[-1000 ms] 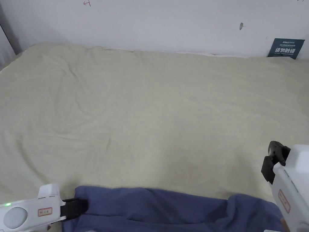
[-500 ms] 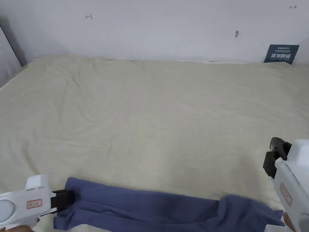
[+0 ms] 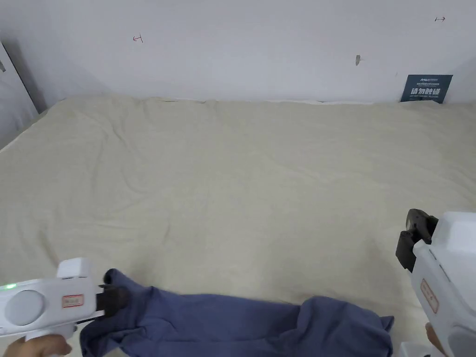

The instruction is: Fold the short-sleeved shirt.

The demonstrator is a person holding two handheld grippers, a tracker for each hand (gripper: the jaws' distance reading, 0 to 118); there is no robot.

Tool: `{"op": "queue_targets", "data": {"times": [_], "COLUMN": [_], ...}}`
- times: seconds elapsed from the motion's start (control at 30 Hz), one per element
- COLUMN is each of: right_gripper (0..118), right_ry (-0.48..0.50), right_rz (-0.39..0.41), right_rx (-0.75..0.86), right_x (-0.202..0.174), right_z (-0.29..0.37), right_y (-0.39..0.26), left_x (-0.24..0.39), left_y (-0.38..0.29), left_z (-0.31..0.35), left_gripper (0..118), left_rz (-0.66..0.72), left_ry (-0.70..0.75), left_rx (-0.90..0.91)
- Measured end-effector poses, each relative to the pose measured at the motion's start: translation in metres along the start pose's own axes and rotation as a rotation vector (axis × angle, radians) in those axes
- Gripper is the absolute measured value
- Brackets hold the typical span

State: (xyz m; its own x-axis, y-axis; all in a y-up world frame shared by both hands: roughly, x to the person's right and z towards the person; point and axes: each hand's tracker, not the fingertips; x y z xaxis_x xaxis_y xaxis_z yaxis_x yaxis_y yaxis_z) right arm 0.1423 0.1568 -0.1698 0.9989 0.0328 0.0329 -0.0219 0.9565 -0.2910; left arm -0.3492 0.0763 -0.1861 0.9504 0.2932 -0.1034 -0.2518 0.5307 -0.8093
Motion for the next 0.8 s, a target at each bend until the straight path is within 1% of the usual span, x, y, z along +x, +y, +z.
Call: {"op": "queue_targets", "data": {"times": [0.1,0.17,0.23,0.37,0.5,0.6,0.63,0.67,0.7,0.73,0.77,0.8], "right_gripper": [1,1,1,1,1,1,1,1,1,1,1,1], "right_ry": [-0.003,-0.005,-0.012,-0.036,-0.047,-0.056,-0.058,-0.059,-0.061,-0.063,-0.064,-0.064], "right_rz": [0.001,-0.003,-0.004,0.015,0.015,0.01,0.008,0.007,0.006,0.005,0.004,0.001], "right_rx": [0.005,0.005,0.005,0.005,-0.001,-0.007,-0.008,-0.01,-0.012,-0.013,-0.014,-0.014], "right_x": [0.005,0.01,0.016,0.023,0.031,0.035,0.035,0.036,0.037,0.037,0.038,0.038], "right_z": [0.005,0.008,0.011,0.016,0.018,0.019,0.019,0.019,0.019,0.019,0.02,0.02], "right_y": [-0.001,-0.002,-0.003,-0.005,-0.007,-0.009,-0.009,-0.01,-0.01,-0.011,-0.011,-0.011], "left_x": [0.044,0.072,0.089,0.14,0.161,0.172,0.175,0.176,0.176,0.179,0.181,0.183], "left_y": [-0.004,-0.009,-0.007,-0.02,-0.029,-0.034,-0.035,-0.036,-0.035,-0.037,-0.037,-0.036], "left_z": [-0.016,-0.03,-0.053,-0.08,-0.12,-0.129,-0.13,-0.13,-0.129,-0.127,-0.125,-0.12], "left_gripper": [7,8,8,8,8,8,11,21,54,82,107,118], "left_rz": [-0.042,-0.058,-0.045,-0.076,-0.093,-0.098,-0.1,-0.104,-0.113,-0.121,-0.131,-0.143], "left_ry": [-0.044,-0.106,-0.118,-0.148,-0.16,-0.146,-0.145,-0.141,-0.143,-0.158,-0.164,-0.166], "left_rx": [-0.035,-0.064,-0.103,-0.152,-0.205,-0.235,-0.239,-0.24,-0.244,-0.253,-0.261,-0.254]}}
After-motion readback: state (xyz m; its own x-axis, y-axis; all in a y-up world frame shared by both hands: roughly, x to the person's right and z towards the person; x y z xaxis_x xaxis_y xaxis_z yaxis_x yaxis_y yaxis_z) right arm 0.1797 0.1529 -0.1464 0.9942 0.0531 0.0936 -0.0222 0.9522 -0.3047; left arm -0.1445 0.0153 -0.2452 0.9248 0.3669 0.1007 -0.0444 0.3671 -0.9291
